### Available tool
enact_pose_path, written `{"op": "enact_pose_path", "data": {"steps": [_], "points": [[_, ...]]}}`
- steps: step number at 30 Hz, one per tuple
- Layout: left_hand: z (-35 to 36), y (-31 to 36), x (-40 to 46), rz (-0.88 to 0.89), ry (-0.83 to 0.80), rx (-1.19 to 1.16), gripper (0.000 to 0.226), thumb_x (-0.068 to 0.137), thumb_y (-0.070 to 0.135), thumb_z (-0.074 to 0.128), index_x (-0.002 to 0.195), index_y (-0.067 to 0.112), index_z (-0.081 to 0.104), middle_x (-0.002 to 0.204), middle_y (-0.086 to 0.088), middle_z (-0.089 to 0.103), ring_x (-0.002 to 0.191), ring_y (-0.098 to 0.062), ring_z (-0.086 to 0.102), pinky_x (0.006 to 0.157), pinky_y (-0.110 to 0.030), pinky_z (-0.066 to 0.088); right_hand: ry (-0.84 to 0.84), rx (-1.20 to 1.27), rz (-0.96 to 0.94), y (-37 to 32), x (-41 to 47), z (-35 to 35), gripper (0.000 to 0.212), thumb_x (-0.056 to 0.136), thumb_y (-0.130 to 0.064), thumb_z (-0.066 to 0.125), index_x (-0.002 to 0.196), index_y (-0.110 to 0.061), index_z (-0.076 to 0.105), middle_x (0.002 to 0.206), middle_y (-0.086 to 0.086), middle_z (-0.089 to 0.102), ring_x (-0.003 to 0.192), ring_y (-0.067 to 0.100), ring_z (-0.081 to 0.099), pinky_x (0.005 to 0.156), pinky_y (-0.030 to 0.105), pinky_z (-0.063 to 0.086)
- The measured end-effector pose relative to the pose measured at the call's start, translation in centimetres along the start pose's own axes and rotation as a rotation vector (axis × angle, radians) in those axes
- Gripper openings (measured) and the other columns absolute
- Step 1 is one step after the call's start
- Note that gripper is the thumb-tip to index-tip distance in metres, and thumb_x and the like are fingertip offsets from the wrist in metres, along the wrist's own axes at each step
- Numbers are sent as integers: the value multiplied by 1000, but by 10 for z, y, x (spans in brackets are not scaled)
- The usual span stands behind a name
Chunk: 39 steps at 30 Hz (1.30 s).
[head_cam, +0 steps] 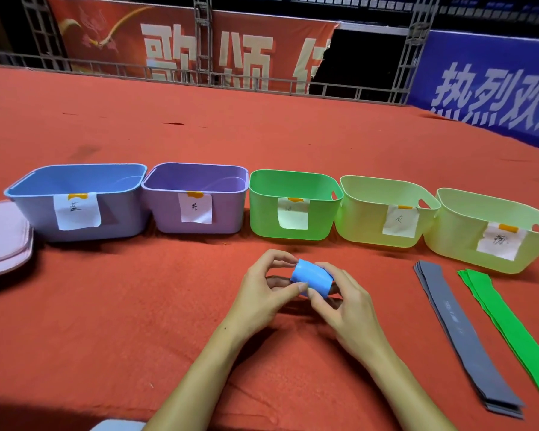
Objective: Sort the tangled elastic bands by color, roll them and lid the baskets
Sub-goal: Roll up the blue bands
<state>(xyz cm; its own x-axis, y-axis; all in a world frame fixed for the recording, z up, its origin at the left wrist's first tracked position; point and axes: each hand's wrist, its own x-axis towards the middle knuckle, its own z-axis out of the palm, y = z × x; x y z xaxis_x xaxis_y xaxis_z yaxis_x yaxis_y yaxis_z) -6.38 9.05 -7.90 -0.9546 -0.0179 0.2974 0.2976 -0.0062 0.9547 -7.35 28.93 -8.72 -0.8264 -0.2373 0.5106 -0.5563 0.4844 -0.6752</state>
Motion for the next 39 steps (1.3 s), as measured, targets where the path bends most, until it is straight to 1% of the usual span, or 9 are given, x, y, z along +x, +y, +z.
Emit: {"op": "enact_pose_path", "data": {"steps": [3, 6, 8, 15, 20, 26, 29, 35, 39], "points": [[-7, 5, -4, 10, -36, 2, 48, 85, 0, 87, 124, 19, 68, 128, 2, 72, 92, -23, 79, 83, -26, 59, -1, -51, -2, -7, -1, 0, 38, 93, -37, 72, 130, -31, 62, 121, -21, 67, 109, 4, 66, 90, 23, 53], [-14, 10, -9, 20, -66, -16, 52, 85, -4, 85, 129, 18, 67, 130, 3, 71, 90, -17, 76, 83, -26, 59, -30, -56, 5, -14, 0, 0, 36, 95, -35, 72, 128, -28, 62, 115, -22, 68, 102, 7, 67, 84, 22, 53], [-19, 13, -12, 35, -95, -8, 56, 86, -4, 84, 133, 20, 66, 132, 4, 71, 90, -16, 73, 86, -29, 61, -54, -60, -5, -20, 1, 0, 33, 96, -31, 74, 127, -30, 61, 111, -22, 68, 97, 10, 67, 82, 24, 54], [-43, 23, -21, 84, -177, 100, 60, 92, 1, 79, 143, 30, 66, 131, 10, 72, 79, -15, 57, 82, -26, 51, -131, -68, -19, -32, 8, 7, 33, 91, -55, 63, 116, -34, 62, 92, -10, 70, 79, 17, 63, 76, 41, 55], [-62, 29, -29, 107, -185, 258, 47, 96, 9, 77, 137, 29, 70, 131, 15, 73, 94, -12, 68, 92, -22, 51, -174, -109, -42, -41, 14, 15, 31, 93, -61, 60, 108, -35, 64, 80, -3, 68, 69, 19, 62, 69, 48, 54], [-90, 33, -34, 178, -76, 362, 47, 94, 9, 76, 135, 30, 69, 129, 15, 72, 94, -20, 69, 91, -40, 56, -163, 26, -99, -68, 23, 39, 48, 91, -49, 72, 134, -32, 60, 123, -15, 68, 99, 12, 71, 87, 29, 59], [-112, 38, -31, 203, -39, 402, 49, 93, 7, 77, 134, 32, 69, 129, 14, 73, 94, -22, 70, 89, -38, 57, -180, 45, -144, -77, 34, 53, 48, 87, -26, 82, 129, -28, 59, 118, -13, 70, 96, 14, 72, 86, 32, 59], [-167, 50, -17, 211, 13, 439, 55, 93, 6, 80, 138, 35, 64, 126, 9, 73, 97, -23, 73, 91, -39, 59, -197, 35, -194, -104, 79, 94, 51, 79, -36, 78, 126, -22, 63, 108, -10, 72, 90, 12, 70, 84, 31, 58], [-216, 61, -2, 244, 121, 512, 56, 89, 19, 84, 141, 22, 63, 124, 9, 75, 110, -11, 74, 92, -35, 59, -202, 81, -219, -125, 118, 132, 48, 78, -26, 83, 121, -17, 65, 107, -8, 75, 94, 6, 72, 87, 26, 58]]}}
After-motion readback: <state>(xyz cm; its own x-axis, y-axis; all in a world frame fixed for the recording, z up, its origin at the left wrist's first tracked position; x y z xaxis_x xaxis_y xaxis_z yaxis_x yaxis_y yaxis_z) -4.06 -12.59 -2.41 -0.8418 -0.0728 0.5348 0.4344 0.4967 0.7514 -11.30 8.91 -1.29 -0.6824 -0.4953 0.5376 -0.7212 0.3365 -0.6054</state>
